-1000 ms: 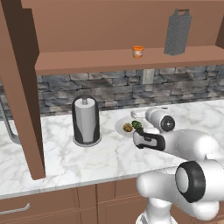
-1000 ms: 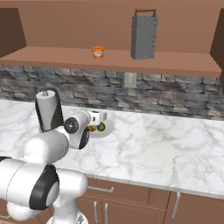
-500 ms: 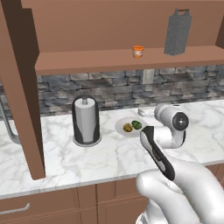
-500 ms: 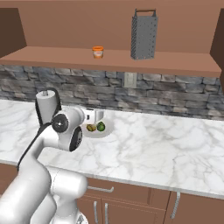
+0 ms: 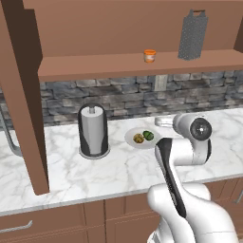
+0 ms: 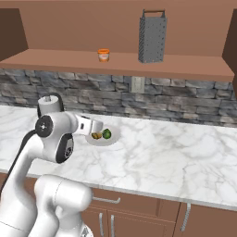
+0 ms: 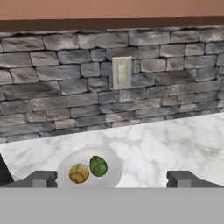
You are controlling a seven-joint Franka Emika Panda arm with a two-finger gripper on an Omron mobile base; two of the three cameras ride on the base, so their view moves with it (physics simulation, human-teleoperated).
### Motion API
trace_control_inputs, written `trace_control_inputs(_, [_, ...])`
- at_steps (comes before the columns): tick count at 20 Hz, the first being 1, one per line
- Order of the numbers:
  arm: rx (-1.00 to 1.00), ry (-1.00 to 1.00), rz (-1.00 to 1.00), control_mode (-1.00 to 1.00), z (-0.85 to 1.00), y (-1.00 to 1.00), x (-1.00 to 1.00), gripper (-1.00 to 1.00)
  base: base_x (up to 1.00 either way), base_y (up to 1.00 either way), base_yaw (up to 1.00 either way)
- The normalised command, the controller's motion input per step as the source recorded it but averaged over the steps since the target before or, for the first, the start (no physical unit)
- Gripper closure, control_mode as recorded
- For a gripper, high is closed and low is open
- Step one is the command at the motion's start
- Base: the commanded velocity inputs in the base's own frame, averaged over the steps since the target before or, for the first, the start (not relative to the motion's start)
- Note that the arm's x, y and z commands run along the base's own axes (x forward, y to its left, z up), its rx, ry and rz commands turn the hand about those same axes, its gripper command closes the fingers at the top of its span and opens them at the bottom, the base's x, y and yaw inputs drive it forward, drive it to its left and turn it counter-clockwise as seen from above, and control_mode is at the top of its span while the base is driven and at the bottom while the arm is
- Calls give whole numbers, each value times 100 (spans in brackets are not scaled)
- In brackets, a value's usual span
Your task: Pick the avocado and bread from the counter and place them on the plate. Then pick the jam from the cabinet and place it next to the plate. Lastly close the cabinet door.
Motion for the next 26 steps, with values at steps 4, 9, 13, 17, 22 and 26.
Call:
trace_control_inputs(4, [1, 7, -1, -100, 31, 0, -3, -100, 0, 0, 0])
trace_control_inputs(9, [0, 1, 0, -100, 31, 0, 0, -100, 0, 0, 0])
trace_control_inputs(13, [0, 0, 4, -100, 45, 1, 0, -100, 0, 0, 0])
trace_control_inputs(17, [0, 0, 3, -100, 47, 0, 0, -100, 0, 0, 0])
trace_control_inputs(22, [0, 0, 4, -100, 42, 3, 0, -100, 0, 0, 0])
trace_control_inputs(26, [0, 0, 4, -100, 46, 9, 0, -100, 0, 0, 0])
